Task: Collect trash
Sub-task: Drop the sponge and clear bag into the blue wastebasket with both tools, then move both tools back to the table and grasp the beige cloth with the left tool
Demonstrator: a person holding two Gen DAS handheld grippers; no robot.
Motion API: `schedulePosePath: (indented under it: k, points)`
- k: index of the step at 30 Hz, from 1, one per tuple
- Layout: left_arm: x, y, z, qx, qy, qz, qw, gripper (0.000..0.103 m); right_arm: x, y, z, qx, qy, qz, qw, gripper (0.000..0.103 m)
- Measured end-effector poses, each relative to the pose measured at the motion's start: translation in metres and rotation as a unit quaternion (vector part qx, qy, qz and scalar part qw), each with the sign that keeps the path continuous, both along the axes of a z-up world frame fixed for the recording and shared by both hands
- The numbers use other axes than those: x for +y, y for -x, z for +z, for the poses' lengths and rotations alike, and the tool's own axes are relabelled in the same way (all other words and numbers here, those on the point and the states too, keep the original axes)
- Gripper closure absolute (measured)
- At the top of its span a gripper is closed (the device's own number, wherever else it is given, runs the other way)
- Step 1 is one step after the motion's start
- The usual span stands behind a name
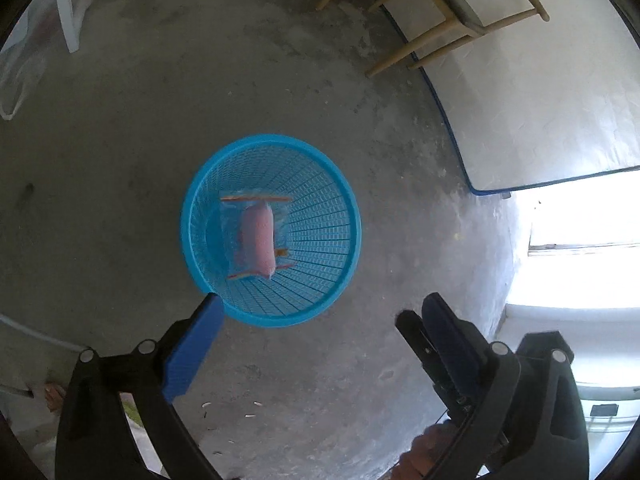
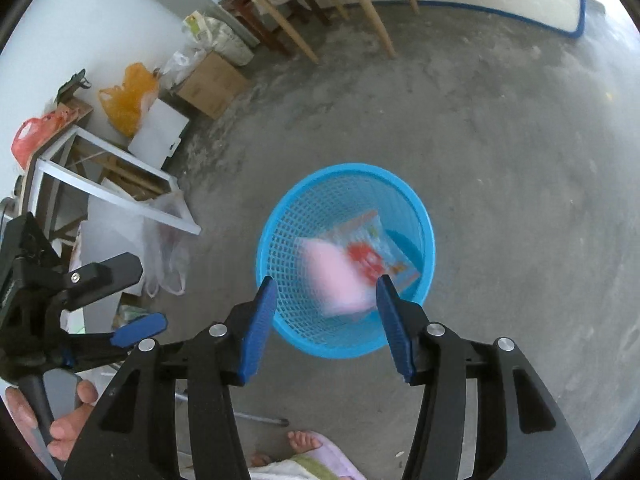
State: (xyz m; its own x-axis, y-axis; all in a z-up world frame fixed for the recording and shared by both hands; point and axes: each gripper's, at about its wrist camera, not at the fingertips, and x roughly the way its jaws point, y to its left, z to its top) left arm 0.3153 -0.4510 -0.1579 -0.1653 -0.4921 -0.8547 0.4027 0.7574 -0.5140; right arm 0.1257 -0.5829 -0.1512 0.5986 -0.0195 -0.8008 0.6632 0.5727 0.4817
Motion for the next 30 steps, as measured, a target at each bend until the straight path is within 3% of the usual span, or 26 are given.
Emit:
schedulePosePath:
  k: [8, 13, 18, 23, 26, 30]
  points:
    - [0.021, 0.018, 0.031, -0.033, 0.037, -0.012, 0.9987, 0.006, 0.006, 0.035, 0.022, -0.018, 0.032, -0.001, 0.999, 0.050]
    - [0.050, 0.053, 0.090, -0.080, 0.089, -0.026, 0.9924, 0.006, 0.029, 0.060, 0.049, -0.040, 0.045, 0.020, 0.998, 0.043]
    - [0.101, 0.103, 0.152, -0.105, 0.167, -0.038, 0.9797, 0.006, 0.057, 0.090, 0.085, -0.082, 0.062, 0.041, 0.994, 0.032]
    - [0.177, 0.150, 0.191, -0.149, 0.213, -0.005, 0.9656, 0.006, 0.079, 0.105, 0.108, -0.106, 0.065, 0.069, 0.990, 0.029]
    - [0.213, 0.171, 0.205, -0.187, 0.216, -0.004, 0.9582, 0.006, 0.097, 0.102, 0.118, -0.115, 0.069, 0.095, 0.986, 0.026]
    - [0.266, 0.204, 0.225, -0.292, 0.186, 0.008, 0.9380, 0.006, 0.125, 0.091, 0.135, -0.141, 0.064, 0.139, 0.978, 0.025]
